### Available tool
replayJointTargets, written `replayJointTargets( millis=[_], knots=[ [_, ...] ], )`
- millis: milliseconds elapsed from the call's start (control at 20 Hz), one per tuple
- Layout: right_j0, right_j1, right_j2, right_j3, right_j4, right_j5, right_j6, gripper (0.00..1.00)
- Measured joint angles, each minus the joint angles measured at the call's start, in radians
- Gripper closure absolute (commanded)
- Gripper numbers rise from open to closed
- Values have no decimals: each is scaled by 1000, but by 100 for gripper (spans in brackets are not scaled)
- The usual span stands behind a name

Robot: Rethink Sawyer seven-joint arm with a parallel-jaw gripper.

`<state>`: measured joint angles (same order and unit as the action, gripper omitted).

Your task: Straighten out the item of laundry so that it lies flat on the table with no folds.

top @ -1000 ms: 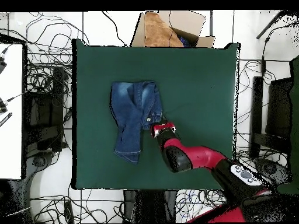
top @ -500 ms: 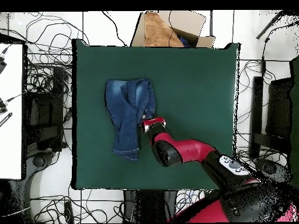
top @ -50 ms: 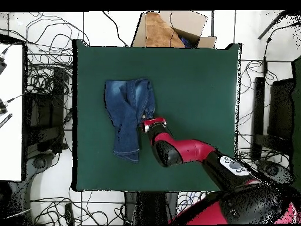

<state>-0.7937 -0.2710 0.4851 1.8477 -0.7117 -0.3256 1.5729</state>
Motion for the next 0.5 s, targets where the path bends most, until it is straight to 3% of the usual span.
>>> replayJointTargets(
  millis=[250,500],
  knots=[
    [2,-48,-2,14,19,42,0,100],
    [3,-142,-11,56,76,191,0,100]
  ],
)
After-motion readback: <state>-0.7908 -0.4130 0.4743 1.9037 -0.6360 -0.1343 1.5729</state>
